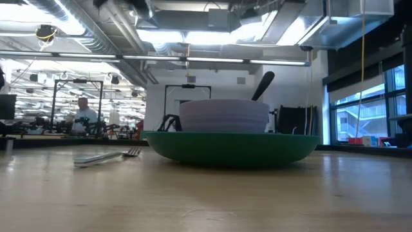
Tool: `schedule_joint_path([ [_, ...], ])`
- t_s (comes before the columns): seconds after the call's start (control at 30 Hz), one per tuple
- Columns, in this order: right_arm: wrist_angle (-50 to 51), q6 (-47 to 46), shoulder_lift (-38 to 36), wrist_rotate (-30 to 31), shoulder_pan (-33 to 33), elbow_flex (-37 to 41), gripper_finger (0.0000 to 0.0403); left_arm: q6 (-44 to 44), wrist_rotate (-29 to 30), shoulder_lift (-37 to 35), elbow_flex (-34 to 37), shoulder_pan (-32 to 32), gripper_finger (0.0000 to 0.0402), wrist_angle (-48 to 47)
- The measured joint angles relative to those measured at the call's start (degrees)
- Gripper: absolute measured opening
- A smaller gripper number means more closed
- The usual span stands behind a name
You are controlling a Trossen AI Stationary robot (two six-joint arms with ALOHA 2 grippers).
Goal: Set table place
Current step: Return to Home Position
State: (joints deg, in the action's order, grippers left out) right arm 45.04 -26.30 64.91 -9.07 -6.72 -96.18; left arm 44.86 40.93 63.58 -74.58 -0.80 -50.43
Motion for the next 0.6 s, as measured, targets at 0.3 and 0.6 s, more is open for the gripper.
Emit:
schedule_joint_path([
  [0.3, 2.97, 7.67, -14.8, 9.04, -3.76, 10.07, 0.0053, -26.6, -0.09, -8.34, -20.68, 8.0, 0.0024, 0.13],
  [0.6, -14.37, 4.49, -36.29, 7.7, -3.76, 36.86, 0.0053, -22.99, -1.69, -25.15, -22.6, 9.22, 0.0044, -11.95],
])
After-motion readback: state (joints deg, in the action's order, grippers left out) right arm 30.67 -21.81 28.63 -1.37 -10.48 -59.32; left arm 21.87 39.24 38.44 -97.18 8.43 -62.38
